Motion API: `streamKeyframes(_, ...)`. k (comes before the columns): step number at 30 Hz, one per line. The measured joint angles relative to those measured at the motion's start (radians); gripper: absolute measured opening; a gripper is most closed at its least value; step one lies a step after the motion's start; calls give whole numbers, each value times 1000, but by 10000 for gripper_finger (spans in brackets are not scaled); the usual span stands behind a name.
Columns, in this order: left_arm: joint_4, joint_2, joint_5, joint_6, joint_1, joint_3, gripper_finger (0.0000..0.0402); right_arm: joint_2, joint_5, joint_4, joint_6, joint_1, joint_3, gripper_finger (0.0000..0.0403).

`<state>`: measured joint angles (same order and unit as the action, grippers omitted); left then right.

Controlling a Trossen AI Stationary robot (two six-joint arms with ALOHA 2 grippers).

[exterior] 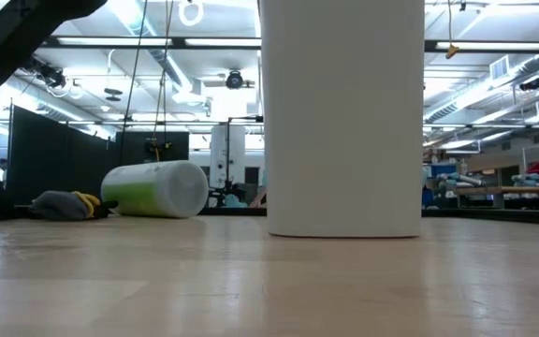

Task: Place trash/remove bag and relplace
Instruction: Put the gray trash bag into the trash bin

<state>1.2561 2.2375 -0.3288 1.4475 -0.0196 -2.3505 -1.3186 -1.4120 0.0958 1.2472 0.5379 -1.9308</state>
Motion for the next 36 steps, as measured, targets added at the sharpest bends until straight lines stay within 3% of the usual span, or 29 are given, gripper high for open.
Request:
streamKeyframes(6,-258,-44,-39,9,4,0,0,2,-1,7,-5,3,0,0)
streamKeyframes(11,-327,-66,-34,1,21,0,0,3,-6,12,-12,3,0,0)
streamKeyframes(17,-789,-154,-25,-156,20,0,0,11,-5,12,-9,3,0,0)
streamKeyframes(21,-987,-218,-15,-268,24,0,0,13,-5,12,-9,3,0,0)
streamKeyframes(28,-1292,-311,148,-345,-2,0,0,15,10,13,11,0,0,0)
streamKeyframes(36,-1346,-343,256,-336,-89,-1,0,28,20,10,21,-11,0,0)
